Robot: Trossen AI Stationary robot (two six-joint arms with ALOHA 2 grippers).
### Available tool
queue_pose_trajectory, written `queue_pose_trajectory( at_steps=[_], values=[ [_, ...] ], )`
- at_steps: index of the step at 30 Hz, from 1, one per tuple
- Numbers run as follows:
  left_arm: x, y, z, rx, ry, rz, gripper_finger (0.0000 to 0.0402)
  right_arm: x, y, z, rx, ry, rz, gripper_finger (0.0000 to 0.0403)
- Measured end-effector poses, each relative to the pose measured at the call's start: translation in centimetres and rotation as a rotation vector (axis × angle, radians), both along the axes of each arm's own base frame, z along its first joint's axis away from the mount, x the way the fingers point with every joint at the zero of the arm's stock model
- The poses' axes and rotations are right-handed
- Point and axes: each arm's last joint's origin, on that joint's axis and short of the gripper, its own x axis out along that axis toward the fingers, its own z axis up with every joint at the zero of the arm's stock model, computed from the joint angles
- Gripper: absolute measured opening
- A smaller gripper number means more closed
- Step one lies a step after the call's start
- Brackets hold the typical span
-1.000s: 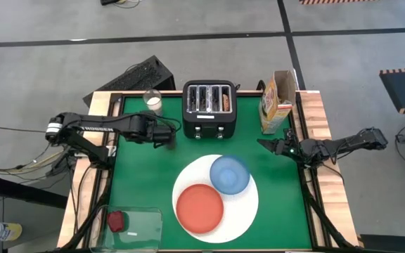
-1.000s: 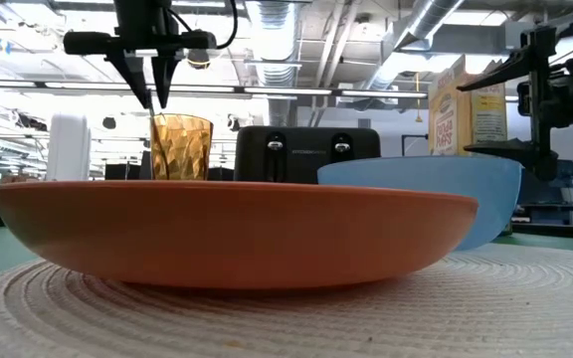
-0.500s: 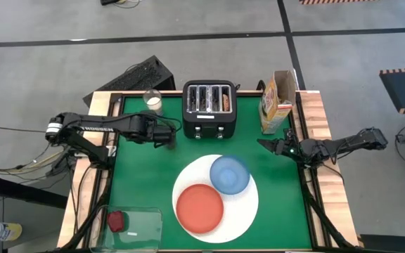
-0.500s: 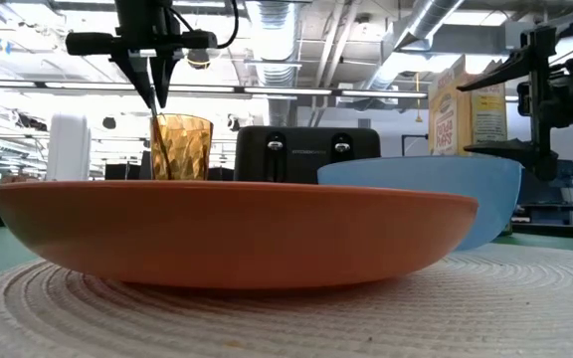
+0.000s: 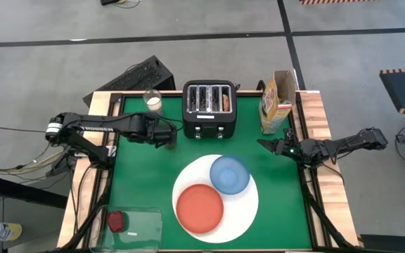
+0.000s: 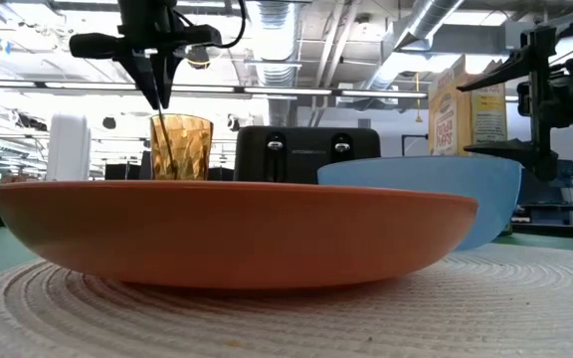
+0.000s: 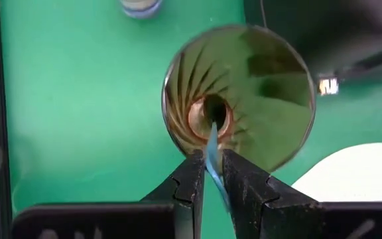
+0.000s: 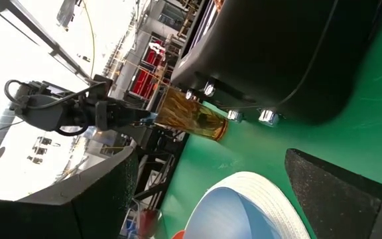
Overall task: Arrange a breakfast setting
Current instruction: Put the blue spoon on the white placemat to the right of the blue bowl
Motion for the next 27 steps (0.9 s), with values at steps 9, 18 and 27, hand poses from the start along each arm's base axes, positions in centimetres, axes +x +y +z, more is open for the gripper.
queue_pose_trajectory(
  at_steps=[9, 18, 27],
  values=[
    [-0.03, 0.33, -0.01, -0.004, 0.005, 0.0, 0.0042, 0.0, 0.0, 0.0, -0.003, 0.001, 0.0, 0.04],
    [-0.03, 0.74, 0.0, -0.002, 0.01, -0.003, 0.0033, 0.0, 0.0, 0.0, -0.002, 0.001, 0.0, 0.04],
    [-0.01, 0.69, -0.02, -0.018, 0.016, -0.028, 0.0003, -0.01, -0.01, 0.01, -0.002, 0.001, -0.003, 0.04]
  ],
)
